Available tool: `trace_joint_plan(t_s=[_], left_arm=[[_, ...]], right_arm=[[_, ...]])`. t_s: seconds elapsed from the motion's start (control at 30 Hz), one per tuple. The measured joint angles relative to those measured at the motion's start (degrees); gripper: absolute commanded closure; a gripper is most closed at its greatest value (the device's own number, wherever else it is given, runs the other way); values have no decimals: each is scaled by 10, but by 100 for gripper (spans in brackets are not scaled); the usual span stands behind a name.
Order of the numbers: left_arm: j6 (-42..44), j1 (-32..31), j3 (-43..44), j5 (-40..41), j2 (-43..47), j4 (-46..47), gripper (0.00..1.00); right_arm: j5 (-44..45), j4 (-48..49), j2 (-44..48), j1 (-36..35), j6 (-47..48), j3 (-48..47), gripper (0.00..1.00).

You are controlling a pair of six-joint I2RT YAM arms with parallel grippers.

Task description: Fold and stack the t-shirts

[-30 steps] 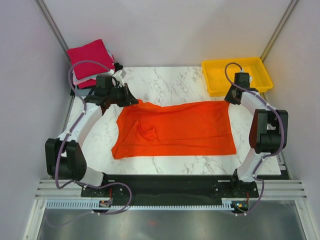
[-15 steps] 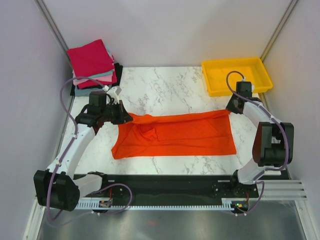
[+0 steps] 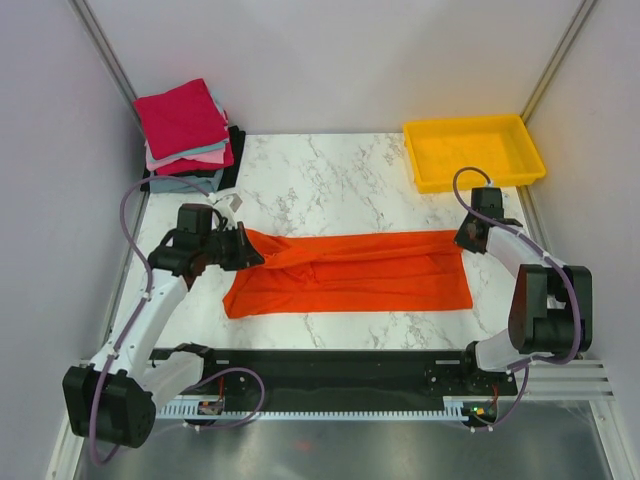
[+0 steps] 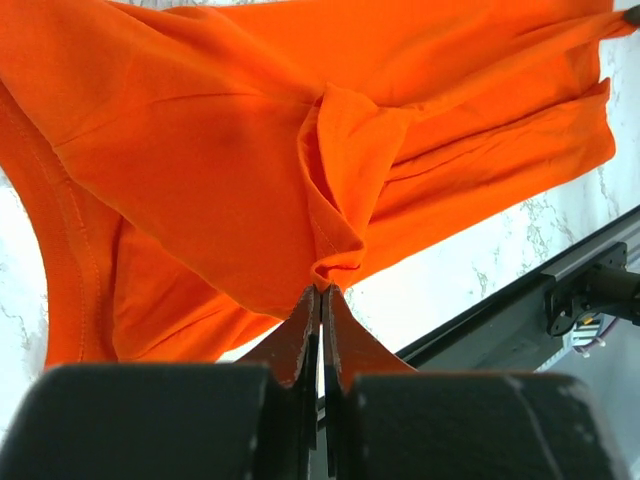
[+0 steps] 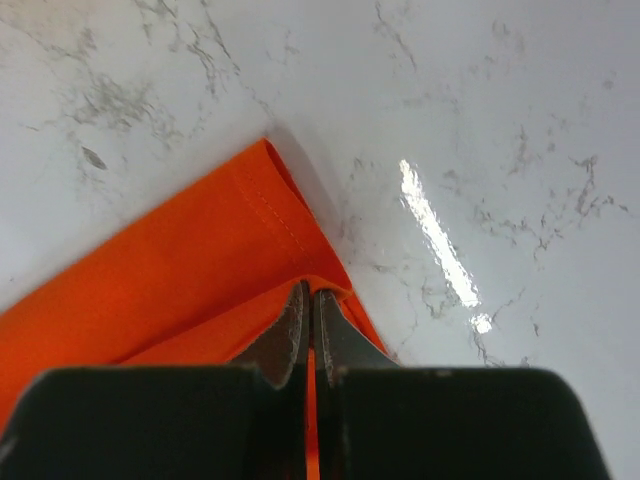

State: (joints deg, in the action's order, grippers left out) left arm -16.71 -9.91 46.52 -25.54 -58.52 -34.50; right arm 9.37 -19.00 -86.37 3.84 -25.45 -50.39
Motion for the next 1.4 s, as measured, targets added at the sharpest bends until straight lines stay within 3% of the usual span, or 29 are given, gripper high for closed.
trace_joint_plan(t_s=[0.17,0.27,0.3,0.33,0.4,0.43,0.47,0.6,0.73,0.93,1.1,1.17,1.27,1.4], left_arm=[[-19,-2,0,-6,10,-14,88],[-30,-2,0,-7,16,-35,85],[-32,-2,0,-9,17,-44,85],[-34,-2,-1,-12,19,-51,80],[-38,-2,-5,-17,28,-67,63],[-38,-2,-9,-19,37,-76,45],[-41,-2,-10,-21,47,-90,43],[-45,-2,-6,-29,87,-127,41],[-45,-2,25,3,78,-134,51],[-60,-2,48,33,-36,-42,67],[-95,-2,37,52,-156,68,75],[-109,0,26,60,-204,108,76],[-125,4,7,62,-272,155,81],[-142,7,-20,63,-320,189,81]], right_arm=[[11,2,13,0,-13,49,91],[14,1,18,0,-21,65,82],[15,1,19,0,-23,66,53],[15,2,20,0,-28,68,37],[19,1,25,0,-30,69,12],[22,1,28,0,-32,69,8],[26,1,32,0,-29,69,6],[37,-15,66,0,-28,68,6],[34,-30,119,-26,-32,56,10],[12,-22,120,-231,-57,-24,16],[-41,12,13,-401,-63,-119,30],[-62,24,-39,-442,-64,-153,40],[-104,38,-117,-486,-66,-201,51],[-153,39,-214,-512,-64,-278,55]])
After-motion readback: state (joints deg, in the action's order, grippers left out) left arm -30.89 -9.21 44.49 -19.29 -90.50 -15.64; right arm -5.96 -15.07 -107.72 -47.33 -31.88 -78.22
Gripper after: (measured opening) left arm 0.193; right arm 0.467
